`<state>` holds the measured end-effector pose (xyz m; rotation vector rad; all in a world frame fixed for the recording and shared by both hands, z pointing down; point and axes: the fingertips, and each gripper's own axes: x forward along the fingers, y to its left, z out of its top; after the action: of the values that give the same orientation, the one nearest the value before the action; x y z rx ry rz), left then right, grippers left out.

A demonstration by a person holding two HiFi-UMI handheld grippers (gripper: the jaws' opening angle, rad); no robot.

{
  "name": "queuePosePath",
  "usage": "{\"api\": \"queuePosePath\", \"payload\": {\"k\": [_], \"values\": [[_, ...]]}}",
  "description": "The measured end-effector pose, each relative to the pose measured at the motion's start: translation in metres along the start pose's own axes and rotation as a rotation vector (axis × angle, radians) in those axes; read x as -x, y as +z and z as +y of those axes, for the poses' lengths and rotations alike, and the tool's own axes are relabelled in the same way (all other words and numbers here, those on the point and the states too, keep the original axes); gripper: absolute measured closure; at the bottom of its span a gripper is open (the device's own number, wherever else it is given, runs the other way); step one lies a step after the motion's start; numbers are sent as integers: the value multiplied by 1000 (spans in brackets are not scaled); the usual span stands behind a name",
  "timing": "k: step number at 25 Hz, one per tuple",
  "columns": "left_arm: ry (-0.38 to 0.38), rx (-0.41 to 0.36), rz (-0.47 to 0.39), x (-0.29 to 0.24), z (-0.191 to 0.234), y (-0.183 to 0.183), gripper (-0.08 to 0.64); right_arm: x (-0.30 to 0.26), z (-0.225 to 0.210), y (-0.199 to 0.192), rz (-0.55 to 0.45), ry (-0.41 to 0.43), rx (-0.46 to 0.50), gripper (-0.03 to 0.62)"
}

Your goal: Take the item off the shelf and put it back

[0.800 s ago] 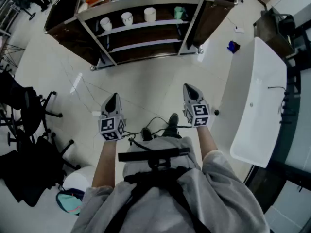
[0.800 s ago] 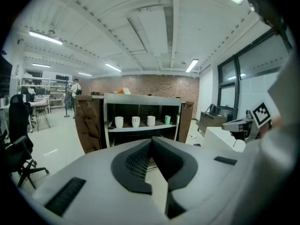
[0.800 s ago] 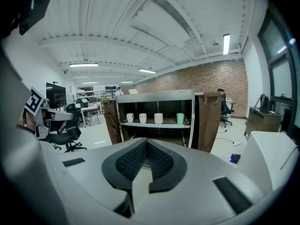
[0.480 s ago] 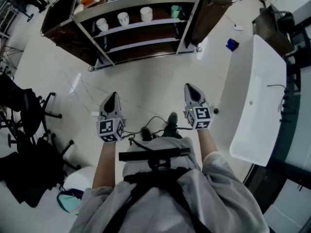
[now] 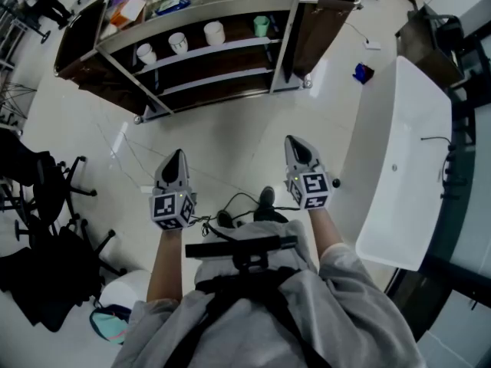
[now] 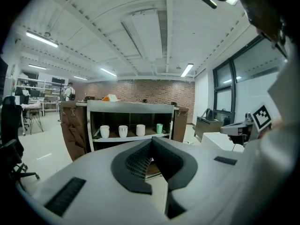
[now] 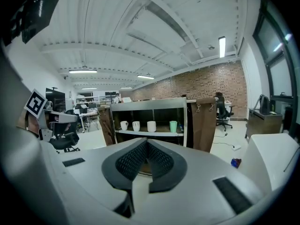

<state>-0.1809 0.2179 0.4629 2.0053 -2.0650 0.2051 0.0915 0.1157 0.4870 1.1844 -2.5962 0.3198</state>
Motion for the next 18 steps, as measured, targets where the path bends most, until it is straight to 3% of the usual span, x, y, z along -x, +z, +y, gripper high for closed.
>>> {"api": "queuePosePath", "payload": {"k": [10,18], "values": [[15,-45,-46,-62,-39,48,554,-38,-41,23,-27,85,-22,584],[-40,-74,-27,-121,-37,68,554,-87,-52,36,-22,73,-23,584]]}}
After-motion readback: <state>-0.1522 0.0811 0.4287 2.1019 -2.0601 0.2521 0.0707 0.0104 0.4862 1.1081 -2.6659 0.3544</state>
